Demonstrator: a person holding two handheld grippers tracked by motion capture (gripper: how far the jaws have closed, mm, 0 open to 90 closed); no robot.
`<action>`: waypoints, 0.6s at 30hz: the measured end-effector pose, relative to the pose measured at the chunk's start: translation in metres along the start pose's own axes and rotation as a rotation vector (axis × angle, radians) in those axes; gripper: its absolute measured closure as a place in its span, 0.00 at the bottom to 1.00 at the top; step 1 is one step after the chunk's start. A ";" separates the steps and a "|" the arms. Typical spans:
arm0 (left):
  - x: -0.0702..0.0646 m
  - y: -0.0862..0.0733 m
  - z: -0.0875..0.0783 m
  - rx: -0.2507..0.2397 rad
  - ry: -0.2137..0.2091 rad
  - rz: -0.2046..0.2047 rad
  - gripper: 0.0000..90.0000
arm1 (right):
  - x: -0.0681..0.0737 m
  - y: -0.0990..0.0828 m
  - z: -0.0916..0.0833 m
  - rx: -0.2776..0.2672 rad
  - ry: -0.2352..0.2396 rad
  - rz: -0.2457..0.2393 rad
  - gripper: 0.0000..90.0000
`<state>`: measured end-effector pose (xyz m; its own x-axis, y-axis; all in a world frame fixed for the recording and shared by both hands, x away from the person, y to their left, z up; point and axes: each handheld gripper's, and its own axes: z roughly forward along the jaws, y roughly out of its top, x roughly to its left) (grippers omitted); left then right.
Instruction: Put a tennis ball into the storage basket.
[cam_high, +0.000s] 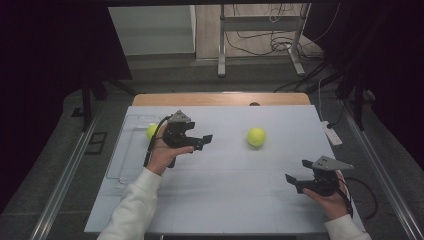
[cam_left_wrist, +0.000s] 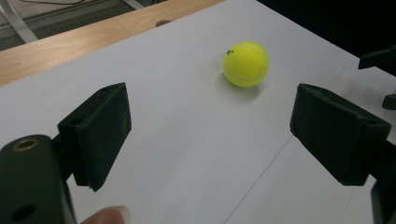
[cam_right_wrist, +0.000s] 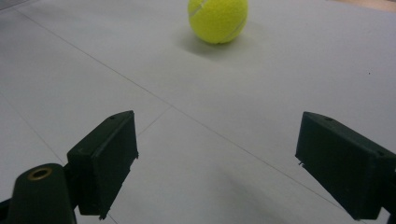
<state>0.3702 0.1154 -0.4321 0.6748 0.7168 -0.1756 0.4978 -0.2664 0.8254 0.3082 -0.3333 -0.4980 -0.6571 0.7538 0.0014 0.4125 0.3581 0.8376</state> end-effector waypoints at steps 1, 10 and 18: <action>0.000 0.000 0.000 0.000 0.000 0.000 0.15 | 0.000 0.000 0.000 0.000 0.000 0.000 0.14; -0.004 0.001 0.014 0.036 0.000 0.017 0.15 | 0.001 0.000 0.000 0.001 0.002 0.000 0.14; -0.006 0.003 0.021 0.037 0.003 0.013 0.15 | 0.001 0.000 -0.001 -0.001 0.002 0.001 0.14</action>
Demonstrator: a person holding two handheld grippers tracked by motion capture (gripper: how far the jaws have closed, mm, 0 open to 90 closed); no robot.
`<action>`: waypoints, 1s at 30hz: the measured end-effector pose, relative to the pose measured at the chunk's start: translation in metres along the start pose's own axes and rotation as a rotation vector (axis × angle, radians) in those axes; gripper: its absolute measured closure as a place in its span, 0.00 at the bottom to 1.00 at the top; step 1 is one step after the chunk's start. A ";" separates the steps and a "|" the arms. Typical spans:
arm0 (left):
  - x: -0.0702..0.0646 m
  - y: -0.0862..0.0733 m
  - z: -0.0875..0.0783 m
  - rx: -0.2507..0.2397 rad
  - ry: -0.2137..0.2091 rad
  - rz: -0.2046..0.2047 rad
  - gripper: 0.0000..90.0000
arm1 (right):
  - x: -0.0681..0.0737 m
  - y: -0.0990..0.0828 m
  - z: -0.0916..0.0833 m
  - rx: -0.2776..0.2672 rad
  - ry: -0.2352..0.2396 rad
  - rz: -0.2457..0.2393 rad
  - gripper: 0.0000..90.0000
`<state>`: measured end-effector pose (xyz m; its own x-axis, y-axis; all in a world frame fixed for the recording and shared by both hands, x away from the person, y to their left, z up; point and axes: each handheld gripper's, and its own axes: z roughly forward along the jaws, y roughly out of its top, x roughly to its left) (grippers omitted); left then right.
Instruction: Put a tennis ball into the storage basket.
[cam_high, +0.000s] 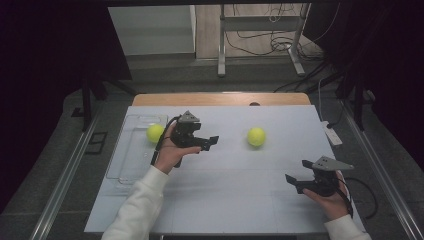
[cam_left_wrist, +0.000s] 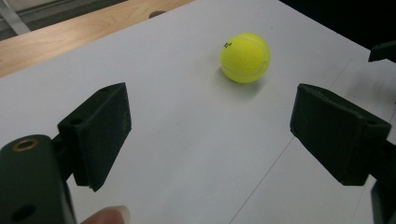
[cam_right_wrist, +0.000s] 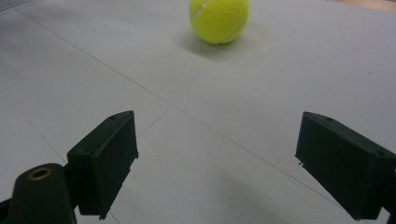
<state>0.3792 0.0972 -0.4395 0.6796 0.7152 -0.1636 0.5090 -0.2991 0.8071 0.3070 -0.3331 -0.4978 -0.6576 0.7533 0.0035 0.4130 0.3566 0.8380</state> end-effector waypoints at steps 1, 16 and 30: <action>0.000 0.000 0.001 -0.001 -0.003 -0.001 0.15 | 0.000 0.000 0.000 0.000 0.000 0.000 0.14; -0.007 0.011 0.018 0.021 -0.018 0.012 0.15 | 0.000 0.000 0.000 0.000 0.000 0.002 0.14; -0.011 0.015 0.036 0.047 -0.028 0.010 0.15 | 0.000 0.000 0.001 0.001 0.001 0.001 0.14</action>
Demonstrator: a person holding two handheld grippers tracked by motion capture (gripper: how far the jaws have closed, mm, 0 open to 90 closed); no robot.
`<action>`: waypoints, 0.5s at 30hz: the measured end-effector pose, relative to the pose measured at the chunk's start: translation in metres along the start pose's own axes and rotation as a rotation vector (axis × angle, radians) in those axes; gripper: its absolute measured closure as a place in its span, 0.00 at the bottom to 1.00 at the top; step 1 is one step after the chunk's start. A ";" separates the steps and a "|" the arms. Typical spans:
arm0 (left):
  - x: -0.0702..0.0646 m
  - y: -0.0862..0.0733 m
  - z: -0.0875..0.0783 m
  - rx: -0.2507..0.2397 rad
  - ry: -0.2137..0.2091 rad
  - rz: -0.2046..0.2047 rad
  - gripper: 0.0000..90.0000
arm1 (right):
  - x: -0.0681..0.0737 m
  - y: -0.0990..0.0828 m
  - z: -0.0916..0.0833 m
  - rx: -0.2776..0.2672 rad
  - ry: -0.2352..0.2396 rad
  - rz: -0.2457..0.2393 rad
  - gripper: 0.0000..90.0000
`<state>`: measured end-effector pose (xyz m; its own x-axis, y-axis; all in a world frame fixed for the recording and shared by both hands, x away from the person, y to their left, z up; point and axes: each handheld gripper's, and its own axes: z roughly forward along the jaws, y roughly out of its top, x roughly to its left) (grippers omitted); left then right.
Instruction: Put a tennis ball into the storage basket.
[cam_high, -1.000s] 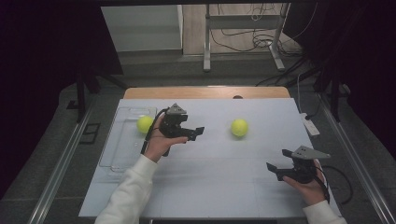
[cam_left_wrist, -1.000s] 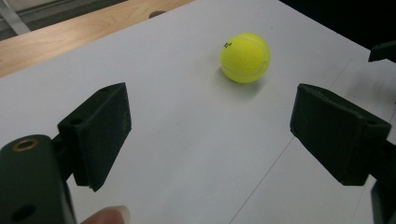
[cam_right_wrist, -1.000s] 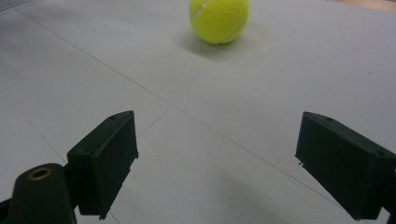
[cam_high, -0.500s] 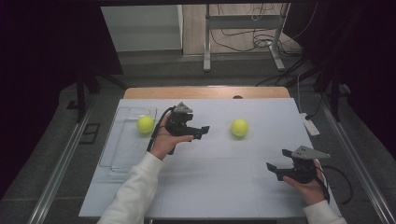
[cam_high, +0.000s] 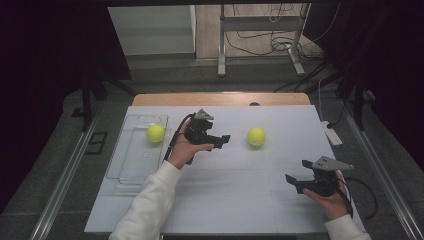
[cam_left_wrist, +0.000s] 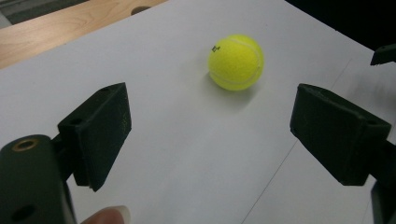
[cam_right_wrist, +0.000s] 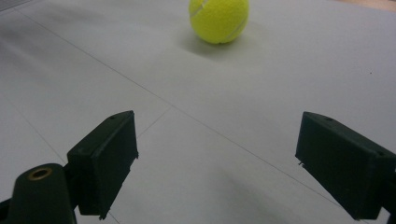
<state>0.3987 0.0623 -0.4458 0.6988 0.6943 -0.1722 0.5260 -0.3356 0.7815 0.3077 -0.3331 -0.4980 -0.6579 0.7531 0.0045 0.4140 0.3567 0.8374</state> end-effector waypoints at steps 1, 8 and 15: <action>0.000 0.000 0.002 0.002 -0.001 -0.003 0.15 | 0.000 0.000 0.000 0.000 0.001 0.001 0.14; -0.004 0.005 0.013 0.020 -0.012 0.007 0.15 | 0.000 0.000 -0.001 -0.003 0.001 0.002 0.14; -0.011 0.011 0.024 0.033 -0.025 0.023 0.15 | 0.000 0.000 -0.001 -0.003 0.000 0.002 0.14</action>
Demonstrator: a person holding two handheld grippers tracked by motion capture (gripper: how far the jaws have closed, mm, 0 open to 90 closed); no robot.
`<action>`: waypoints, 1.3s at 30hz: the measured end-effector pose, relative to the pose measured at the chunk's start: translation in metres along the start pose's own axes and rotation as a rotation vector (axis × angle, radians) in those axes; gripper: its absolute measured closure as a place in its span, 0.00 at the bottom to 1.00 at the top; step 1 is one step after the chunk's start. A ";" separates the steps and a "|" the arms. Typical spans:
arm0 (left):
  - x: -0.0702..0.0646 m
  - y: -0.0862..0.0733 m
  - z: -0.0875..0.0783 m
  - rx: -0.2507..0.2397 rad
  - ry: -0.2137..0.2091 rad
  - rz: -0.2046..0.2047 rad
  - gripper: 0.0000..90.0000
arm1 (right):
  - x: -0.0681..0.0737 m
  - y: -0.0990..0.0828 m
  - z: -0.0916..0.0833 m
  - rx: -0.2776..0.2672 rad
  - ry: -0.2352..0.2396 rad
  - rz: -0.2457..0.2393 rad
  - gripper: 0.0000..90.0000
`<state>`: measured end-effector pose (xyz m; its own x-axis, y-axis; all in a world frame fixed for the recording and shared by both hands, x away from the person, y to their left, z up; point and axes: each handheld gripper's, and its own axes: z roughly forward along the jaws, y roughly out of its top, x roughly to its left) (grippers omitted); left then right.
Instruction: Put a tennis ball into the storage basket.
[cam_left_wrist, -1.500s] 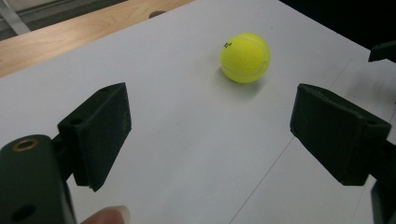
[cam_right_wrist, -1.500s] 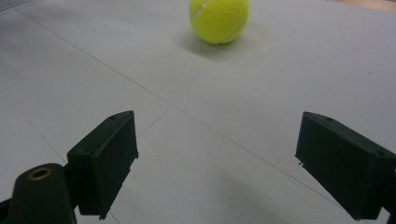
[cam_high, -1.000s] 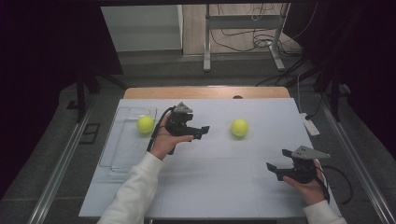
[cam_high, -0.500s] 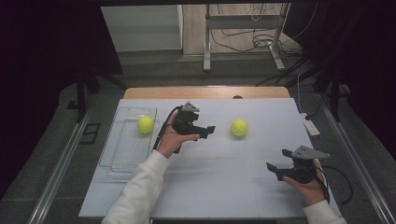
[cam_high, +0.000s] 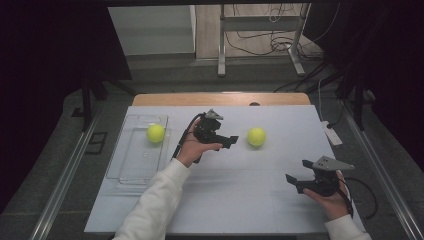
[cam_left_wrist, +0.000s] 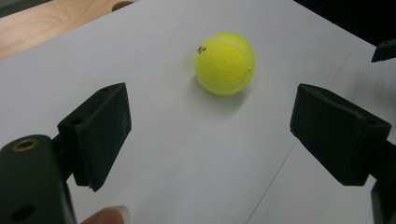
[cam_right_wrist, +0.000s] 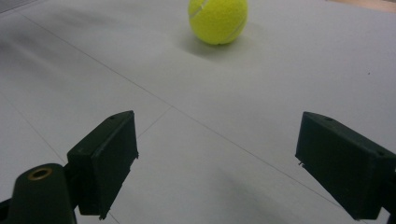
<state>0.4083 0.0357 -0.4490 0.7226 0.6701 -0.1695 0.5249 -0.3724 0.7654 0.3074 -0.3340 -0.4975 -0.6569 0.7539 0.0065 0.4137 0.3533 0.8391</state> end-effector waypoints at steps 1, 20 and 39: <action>-0.001 0.001 0.002 0.002 -0.003 -0.001 0.15 | 0.000 0.000 0.000 0.000 0.000 0.000 0.14; -0.006 0.011 0.028 0.043 -0.016 0.007 0.15 | 0.000 0.000 0.000 0.002 -0.003 0.005 0.14; -0.011 0.020 0.054 0.069 -0.037 0.014 0.14 | -0.001 0.000 0.000 0.003 -0.002 0.009 0.14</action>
<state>0.4353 -0.0134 -0.4655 0.7458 0.6407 -0.1826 0.5430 -0.4258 0.7238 0.3078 -0.3345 -0.4979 -0.6515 0.7585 0.0129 0.4217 0.3480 0.8373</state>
